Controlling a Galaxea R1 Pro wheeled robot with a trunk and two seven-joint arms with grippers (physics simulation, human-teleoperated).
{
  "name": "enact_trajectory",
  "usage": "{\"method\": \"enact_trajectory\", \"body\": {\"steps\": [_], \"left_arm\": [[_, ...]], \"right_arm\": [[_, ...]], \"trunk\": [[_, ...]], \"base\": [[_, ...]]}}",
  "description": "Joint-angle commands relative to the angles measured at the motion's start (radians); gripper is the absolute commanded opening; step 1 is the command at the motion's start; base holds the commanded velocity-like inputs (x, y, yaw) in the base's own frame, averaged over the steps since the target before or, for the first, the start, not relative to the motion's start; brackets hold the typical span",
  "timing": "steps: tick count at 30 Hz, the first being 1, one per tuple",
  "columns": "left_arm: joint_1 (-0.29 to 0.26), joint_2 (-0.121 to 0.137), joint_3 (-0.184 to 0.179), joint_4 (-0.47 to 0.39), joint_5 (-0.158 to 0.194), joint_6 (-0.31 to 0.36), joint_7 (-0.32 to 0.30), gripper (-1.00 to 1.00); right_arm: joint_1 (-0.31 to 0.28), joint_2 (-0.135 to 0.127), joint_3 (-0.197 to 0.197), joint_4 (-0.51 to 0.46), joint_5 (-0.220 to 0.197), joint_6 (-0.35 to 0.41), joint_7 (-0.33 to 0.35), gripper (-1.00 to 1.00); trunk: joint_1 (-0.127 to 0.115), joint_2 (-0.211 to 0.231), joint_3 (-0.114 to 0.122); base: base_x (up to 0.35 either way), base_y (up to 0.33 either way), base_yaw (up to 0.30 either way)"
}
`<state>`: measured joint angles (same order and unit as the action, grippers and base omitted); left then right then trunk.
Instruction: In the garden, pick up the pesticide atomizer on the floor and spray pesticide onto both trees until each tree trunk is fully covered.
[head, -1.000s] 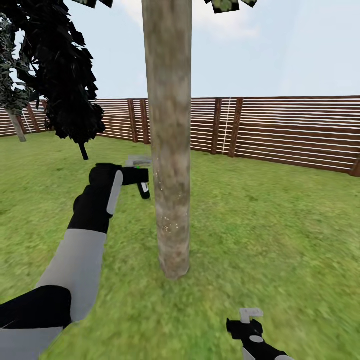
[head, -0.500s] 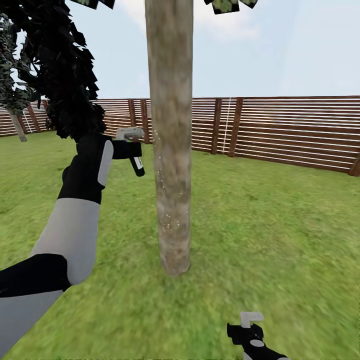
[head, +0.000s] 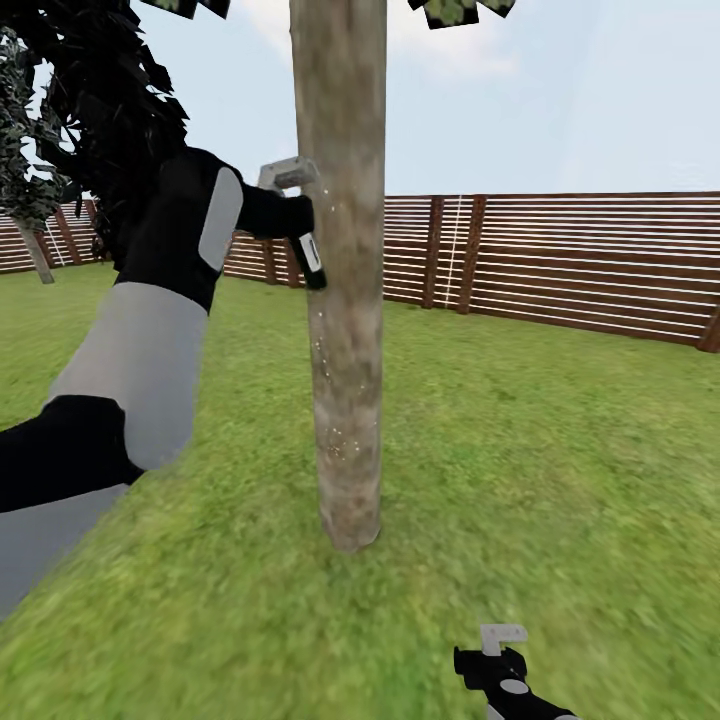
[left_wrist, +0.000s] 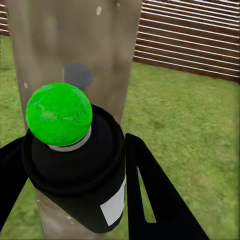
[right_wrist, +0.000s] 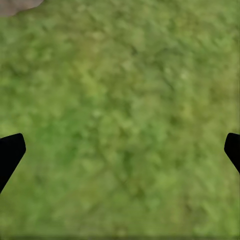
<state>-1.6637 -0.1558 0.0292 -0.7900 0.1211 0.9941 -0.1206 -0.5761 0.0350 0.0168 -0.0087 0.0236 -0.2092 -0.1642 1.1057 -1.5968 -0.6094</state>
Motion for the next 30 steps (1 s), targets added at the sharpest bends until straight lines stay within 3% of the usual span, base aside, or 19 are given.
{"method": "enact_trajectory", "body": {"steps": [1,6,10,15,17,21,26,30], "left_arm": [[-0.046,-0.001,0.003,0.030,0.006,0.005,0.001,-1.00],[-0.148,-0.001,0.003,0.087,0.008,0.005,0.001,-1.00],[-0.169,0.001,0.006,0.114,0.009,0.005,0.001,-1.00],[-0.172,0.006,0.020,0.316,0.009,-0.005,0.006,-1.00],[-0.172,0.006,0.021,0.473,0.009,-0.064,0.008,-1.00],[-0.172,0.005,0.021,0.688,0.009,-0.206,0.009,-1.00],[-0.167,0.005,0.021,0.754,0.007,-0.263,0.009,-1.00],[-0.107,-0.004,0.021,0.759,0.006,-0.330,0.007,-1.00]], "right_arm": [[-0.001,0.000,0.002,0.001,0.002,-0.002,-0.005,1.00],[-0.001,0.000,0.002,0.001,0.002,-0.002,-0.005,1.00],[-0.001,0.000,0.002,0.001,0.002,-0.002,-0.005,1.00],[-0.001,0.000,0.002,0.001,0.002,-0.002,-0.005,1.00],[-0.001,0.000,0.002,0.001,0.002,-0.002,-0.005,1.00],[-0.001,0.000,0.002,0.001,0.002,-0.002,-0.005,1.00],[-0.001,0.000,0.002,0.002,0.002,-0.002,-0.005,1.00],[-0.001,0.001,0.002,0.003,0.002,-0.002,-0.005,1.00]], "trunk": [[0.000,0.000,-0.001],[0.000,0.000,-0.001],[0.000,0.000,-0.001],[0.000,0.000,-0.001],[0.000,0.000,-0.001],[0.000,0.000,-0.001],[0.000,0.000,-0.001],[0.000,0.000,-0.001]], "base": [[0.000,0.000,0.000],[0.000,0.000,0.000],[0.000,0.000,0.000],[0.000,0.000,0.000],[0.000,0.000,0.000],[0.000,0.000,0.000],[0.000,0.000,0.000],[0.000,0.000,0.000]]}}
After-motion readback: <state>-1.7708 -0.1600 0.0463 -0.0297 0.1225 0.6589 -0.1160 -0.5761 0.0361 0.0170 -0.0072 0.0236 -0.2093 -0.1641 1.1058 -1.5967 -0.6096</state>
